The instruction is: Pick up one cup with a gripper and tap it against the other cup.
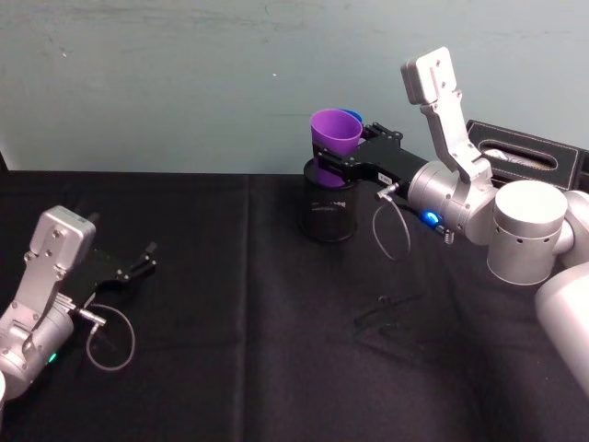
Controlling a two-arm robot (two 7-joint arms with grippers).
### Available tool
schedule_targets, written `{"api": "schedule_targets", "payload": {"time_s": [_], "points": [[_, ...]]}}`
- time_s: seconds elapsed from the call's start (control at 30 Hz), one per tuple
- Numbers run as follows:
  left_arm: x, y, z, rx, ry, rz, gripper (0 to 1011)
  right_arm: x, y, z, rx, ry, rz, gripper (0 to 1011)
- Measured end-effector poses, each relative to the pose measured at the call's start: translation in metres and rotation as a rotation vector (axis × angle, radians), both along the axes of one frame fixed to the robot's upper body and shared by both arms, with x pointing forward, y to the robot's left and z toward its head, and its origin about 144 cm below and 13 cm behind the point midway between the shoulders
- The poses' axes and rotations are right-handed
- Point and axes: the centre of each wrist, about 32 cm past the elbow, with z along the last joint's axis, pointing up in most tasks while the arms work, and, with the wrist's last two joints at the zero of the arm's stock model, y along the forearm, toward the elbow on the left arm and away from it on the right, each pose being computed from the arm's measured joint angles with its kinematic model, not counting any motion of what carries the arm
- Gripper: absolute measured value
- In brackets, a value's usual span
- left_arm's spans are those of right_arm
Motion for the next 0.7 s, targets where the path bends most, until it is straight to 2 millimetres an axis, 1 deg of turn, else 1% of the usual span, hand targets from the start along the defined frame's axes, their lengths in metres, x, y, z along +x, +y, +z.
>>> {"api": "schedule_targets", "payload": {"time_s": [0.7], "points": [[0.0, 0.0, 0.0, 0.0, 0.0, 0.0, 1011, 0.0, 0.0, 0.0, 0.0, 0.0, 0.0, 736]]}}
